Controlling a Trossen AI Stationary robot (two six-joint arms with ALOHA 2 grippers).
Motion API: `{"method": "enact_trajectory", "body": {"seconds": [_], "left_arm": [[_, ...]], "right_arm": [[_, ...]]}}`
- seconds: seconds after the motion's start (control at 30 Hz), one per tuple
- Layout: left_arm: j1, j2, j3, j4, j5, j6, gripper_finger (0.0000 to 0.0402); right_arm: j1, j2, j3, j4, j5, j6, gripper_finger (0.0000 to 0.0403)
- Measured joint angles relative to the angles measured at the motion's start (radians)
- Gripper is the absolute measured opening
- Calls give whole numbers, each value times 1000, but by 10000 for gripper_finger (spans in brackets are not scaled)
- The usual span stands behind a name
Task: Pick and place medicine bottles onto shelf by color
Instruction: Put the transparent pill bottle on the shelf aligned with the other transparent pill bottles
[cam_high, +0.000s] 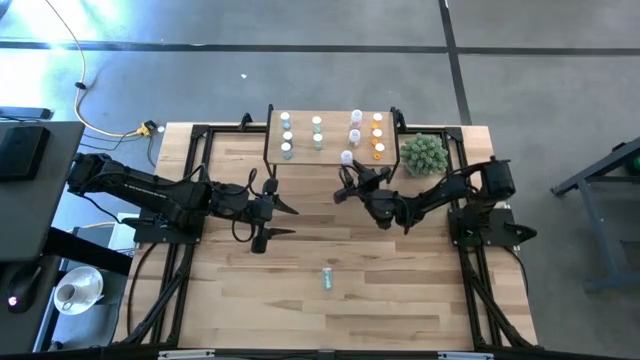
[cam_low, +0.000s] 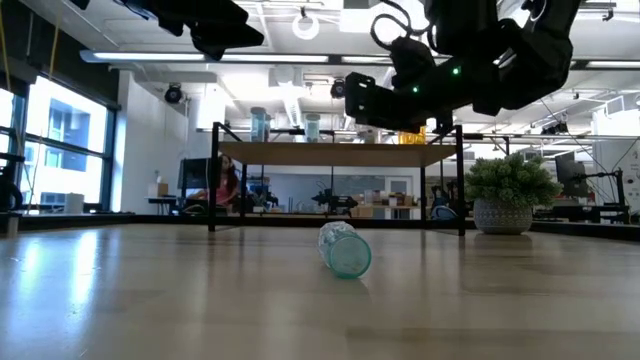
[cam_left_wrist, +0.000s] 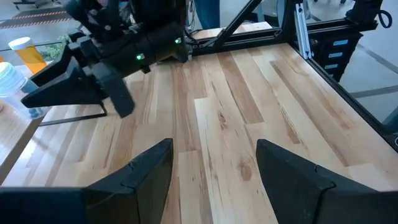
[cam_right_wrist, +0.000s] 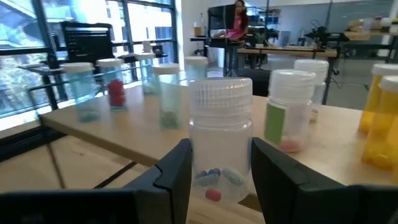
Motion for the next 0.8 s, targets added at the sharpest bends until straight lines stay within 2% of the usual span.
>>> {"method": "enact_trajectory", "body": {"seconds": [0.57,0.8], "left_arm": [[0,0,0,0,0,0,218],[0,0,0,0,0,0,218]], "right_arm": [[-39,-1,0,-42,69,17,129],[-60,-2,0,-60,60,46,129]]}}
